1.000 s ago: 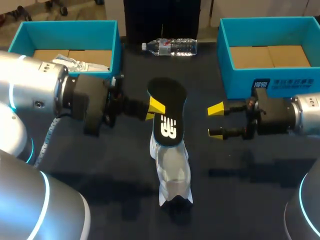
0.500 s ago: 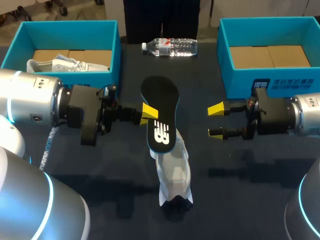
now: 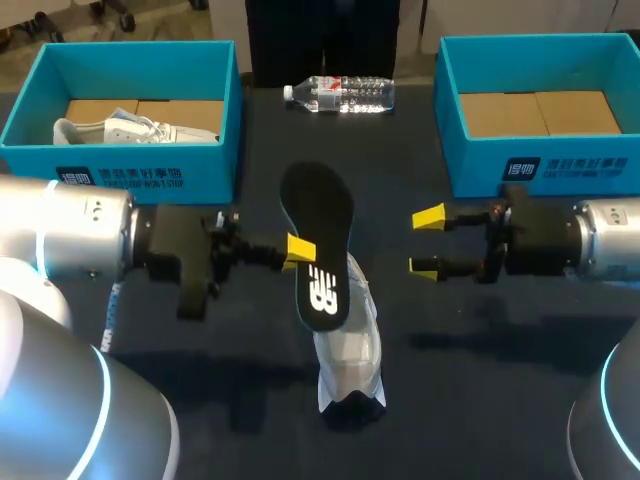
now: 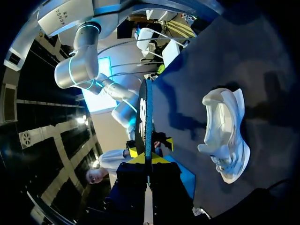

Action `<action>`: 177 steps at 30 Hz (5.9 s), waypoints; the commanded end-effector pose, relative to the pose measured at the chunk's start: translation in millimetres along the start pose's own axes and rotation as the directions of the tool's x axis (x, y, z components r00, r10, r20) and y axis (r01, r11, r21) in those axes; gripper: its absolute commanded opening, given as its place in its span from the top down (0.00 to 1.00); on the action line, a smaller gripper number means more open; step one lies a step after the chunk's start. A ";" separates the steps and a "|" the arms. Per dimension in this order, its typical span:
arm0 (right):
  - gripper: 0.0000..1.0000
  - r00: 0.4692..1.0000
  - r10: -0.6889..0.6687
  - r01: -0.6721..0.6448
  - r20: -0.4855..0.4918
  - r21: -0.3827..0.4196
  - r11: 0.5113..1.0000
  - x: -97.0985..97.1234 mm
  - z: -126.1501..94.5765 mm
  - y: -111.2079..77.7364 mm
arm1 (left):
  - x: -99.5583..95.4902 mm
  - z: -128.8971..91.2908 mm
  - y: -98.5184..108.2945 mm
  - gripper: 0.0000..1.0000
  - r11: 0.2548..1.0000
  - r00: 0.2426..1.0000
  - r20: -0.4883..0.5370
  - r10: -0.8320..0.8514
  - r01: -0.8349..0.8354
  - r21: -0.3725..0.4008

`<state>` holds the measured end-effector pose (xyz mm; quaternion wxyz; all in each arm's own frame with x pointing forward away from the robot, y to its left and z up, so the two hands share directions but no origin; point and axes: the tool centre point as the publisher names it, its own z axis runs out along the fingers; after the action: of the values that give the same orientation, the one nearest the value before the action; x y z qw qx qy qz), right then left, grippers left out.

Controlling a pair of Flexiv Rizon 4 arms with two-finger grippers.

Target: Take the shoe out of the shoebox, open the shoe tongue, remove and reinsert the insole, then place the shoe into the shoebox

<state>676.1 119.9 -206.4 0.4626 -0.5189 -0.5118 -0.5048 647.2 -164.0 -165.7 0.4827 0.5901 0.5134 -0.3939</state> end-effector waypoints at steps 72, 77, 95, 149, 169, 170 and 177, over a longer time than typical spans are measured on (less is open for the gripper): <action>0.25 0.938 -0.159 0.145 0.308 0.069 0.987 10.1 88.1 -10.0 | 33.4 25.5 7.5 1.00 0.999 0.999 -0.007 0.041 -0.041 0.007; 0.40 0.937 -0.164 0.146 0.308 0.083 0.986 10.7 91.4 -10.6 | 33.5 26.9 9.4 1.00 0.999 0.999 -0.010 0.042 -0.042 0.007; 0.64 0.944 -0.171 0.153 0.281 0.087 0.984 9.2 91.9 -11.9 | 29.4 33.1 11.6 1.00 0.999 0.999 -0.002 0.052 -0.052 0.005; 1.00 0.981 -0.131 0.119 0.141 0.086 0.989 -9.7 81.4 -7.8 | 34.0 -27.8 27.2 0.00 0.999 0.996 -0.083 -0.014 0.011 -0.034; 1.00 0.982 -0.131 0.120 0.136 0.082 0.989 -10.9 81.6 -7.4 | 23.8 -48.5 40.5 0.00 1.000 0.997 -0.072 0.019 -0.019 0.011; 1.00 0.982 -0.131 0.120 0.136 0.082 0.989 -10.9 81.6 -7.4 | 21.8 -48.6 40.3 0.00 1.000 0.998 -0.063 -0.015 0.015 0.007; 1.00 0.982 -0.131 0.120 0.136 0.082 0.989 -10.9 81.6 -7.4 | 11.9 -56.9 60.5 0.00 0.989 0.980 -0.134 -0.144 0.145 -0.003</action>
<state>673.6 199.2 -221.9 0.4120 -0.5023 -0.5936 -0.4750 700.2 -106.4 -170.0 0.4415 0.5666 0.5715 -0.3967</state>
